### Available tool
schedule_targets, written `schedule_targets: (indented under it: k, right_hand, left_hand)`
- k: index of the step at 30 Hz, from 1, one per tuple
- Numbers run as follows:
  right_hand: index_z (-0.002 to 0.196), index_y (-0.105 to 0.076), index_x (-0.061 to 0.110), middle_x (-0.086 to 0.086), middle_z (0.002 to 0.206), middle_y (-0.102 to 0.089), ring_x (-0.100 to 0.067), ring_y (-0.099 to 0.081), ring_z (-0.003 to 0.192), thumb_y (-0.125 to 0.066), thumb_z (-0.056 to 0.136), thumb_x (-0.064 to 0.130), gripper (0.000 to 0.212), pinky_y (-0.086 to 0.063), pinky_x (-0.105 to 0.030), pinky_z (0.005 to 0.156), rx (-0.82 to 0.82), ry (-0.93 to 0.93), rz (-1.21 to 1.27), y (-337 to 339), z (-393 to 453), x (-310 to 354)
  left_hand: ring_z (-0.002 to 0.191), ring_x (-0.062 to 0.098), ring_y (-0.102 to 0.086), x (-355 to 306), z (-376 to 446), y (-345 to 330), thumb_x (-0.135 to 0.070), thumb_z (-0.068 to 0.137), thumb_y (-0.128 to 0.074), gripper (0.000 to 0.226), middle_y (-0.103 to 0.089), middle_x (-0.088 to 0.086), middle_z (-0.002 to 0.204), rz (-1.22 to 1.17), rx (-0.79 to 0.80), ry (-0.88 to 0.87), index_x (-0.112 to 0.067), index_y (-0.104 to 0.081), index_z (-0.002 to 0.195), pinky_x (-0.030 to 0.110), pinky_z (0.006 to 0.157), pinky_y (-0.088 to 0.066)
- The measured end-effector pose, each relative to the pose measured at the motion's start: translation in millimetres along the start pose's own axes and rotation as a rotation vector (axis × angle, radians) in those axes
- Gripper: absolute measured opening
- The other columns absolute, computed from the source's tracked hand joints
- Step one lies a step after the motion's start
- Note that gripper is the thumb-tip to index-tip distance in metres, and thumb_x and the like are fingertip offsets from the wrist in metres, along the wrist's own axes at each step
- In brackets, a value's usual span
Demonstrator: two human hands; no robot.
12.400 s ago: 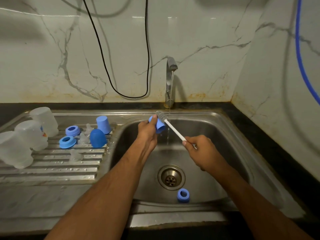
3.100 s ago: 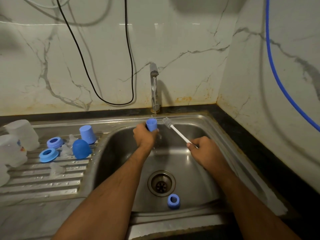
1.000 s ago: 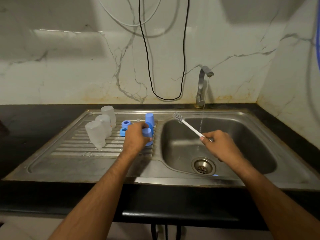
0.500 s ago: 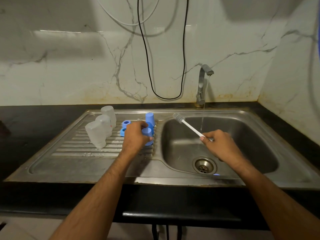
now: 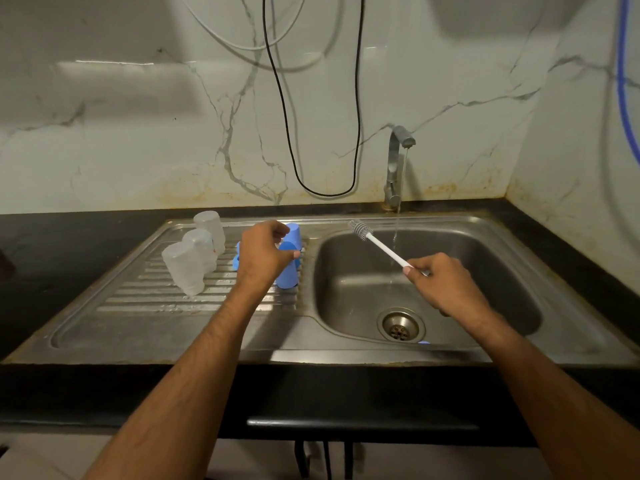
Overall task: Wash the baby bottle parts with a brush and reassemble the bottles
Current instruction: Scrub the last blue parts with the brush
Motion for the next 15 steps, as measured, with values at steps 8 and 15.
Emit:
schedule_targets:
  k: [8,15]
  right_hand:
    - [0.124,-0.071,0.031,0.002,0.097,-0.073,-0.021,-0.069,0.085,-0.061,0.097,0.044,0.032,-0.062,-0.044,0.076,-0.054,-0.049,-0.009,33.6,-6.2,-34.4]
    - [0.110,-0.076,0.029,0.008,0.075,-0.068,-0.018,-0.068,0.073,-0.059,0.094,0.049,0.030,-0.058,-0.037,0.071,-0.039,-0.065,-0.009,48.0,5.0,-76.3]
  left_hand:
    - [0.096,0.014,-0.067,-54.1,-10.6,-66.6,-0.013,0.072,-0.089,0.046,-0.072,0.005,0.107,-0.080,0.167,-0.099,-0.008,-0.071,0.114,0.028,0.089,-0.056]
    - [0.083,0.005,-0.067,-87.8,-24.4,-148.9,-0.022,0.072,-0.090,0.036,-0.075,-0.002,0.098,0.069,0.473,-0.268,-0.017,-0.076,0.105,0.023,0.085,-0.056]
Point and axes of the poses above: each hand's wrist, its own z-axis towards the middle knuckle, its own y-axis out of the back of the hand, x = y × z, the point moved 3 cm from there along z, towards the middle knuckle
